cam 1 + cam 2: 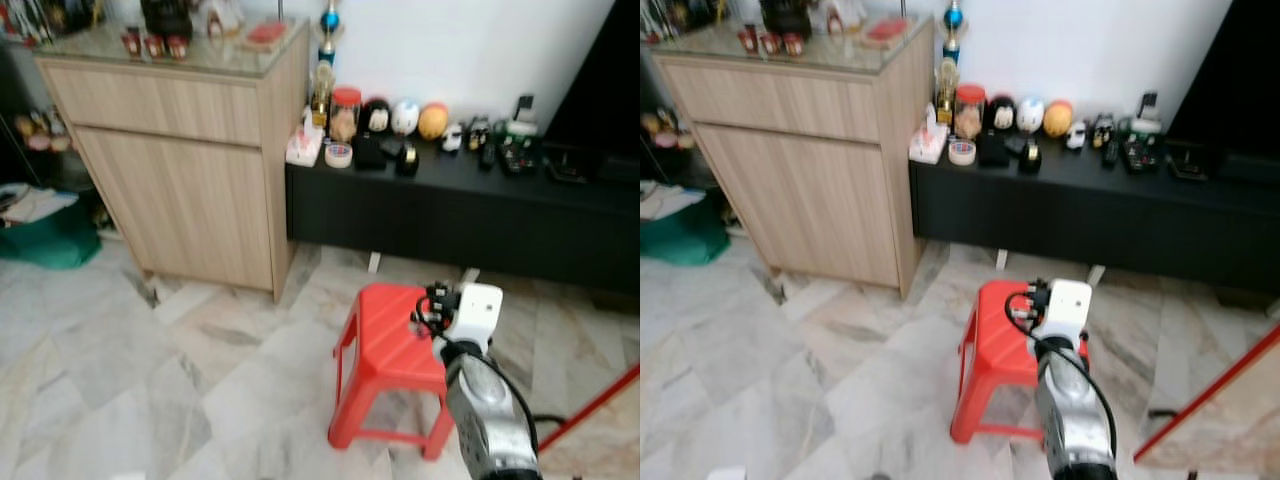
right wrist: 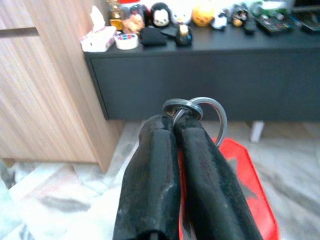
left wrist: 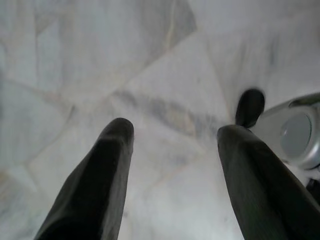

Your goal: Hang keys on a hook

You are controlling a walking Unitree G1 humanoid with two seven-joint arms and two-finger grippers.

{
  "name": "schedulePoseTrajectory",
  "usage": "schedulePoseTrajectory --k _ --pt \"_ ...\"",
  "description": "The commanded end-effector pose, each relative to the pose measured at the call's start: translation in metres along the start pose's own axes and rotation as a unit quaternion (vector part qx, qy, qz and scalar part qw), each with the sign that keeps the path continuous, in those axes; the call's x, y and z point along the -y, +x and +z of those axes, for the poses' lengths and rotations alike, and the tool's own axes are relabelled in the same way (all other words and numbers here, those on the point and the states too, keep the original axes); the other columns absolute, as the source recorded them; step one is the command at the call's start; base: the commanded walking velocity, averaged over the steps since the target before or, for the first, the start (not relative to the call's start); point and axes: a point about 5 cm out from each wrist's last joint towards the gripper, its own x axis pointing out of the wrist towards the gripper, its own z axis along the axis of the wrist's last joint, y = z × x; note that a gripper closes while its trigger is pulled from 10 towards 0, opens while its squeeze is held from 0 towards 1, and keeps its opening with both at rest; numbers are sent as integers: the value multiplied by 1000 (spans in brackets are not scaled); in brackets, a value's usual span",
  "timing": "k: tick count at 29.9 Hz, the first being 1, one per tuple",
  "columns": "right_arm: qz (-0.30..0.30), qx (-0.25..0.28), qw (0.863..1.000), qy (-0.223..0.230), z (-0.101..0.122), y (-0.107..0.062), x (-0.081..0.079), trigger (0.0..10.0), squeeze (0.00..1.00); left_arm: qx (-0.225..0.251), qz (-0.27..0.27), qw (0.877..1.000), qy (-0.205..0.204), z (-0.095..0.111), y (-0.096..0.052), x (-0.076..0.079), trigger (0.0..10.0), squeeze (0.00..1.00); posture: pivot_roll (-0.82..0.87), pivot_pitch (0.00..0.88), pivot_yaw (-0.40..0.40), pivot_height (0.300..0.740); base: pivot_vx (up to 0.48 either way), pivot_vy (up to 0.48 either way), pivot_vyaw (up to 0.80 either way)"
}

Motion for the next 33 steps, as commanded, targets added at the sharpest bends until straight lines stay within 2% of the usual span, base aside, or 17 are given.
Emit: schedulePoseTrajectory --k 1,15,27,29,32,33 --pt "-10 4 1000 1 3 0 7 10000 0 -21 -1 1000 1 -12 -3 0 10000 0 95 0 -59 729 -364 0 0" --pt "-14 3 1000 2 2 1 5 10000 0 -18 -7 1000 -7 -10 -2 3 10000 0 90 0 -51 729 -43 0 0" --pt "-19 0 1000 9 2 2 6 10000 0 -20 -15 1000 17 -9 -2 3 10000 0 92 0 -52 729 0 0 0" --pt "-51 -14 996 73 -1 2 12 10000 0 -21 -18 999 25 -9 -2 4 10000 0 92 0 -51 729 0 -311 0" --pt "-75 -25 991 111 -5 2 18 10000 0 -23 -17 999 23 -11 -3 3 10000 0 92 0 -51 729 0 -296 0" --pt "-109 -49 980 157 -11 2 26 10000 0 -25 -16 999 23 -14 -4 2 10000 0 93 0 -50 729 0 -240 0"
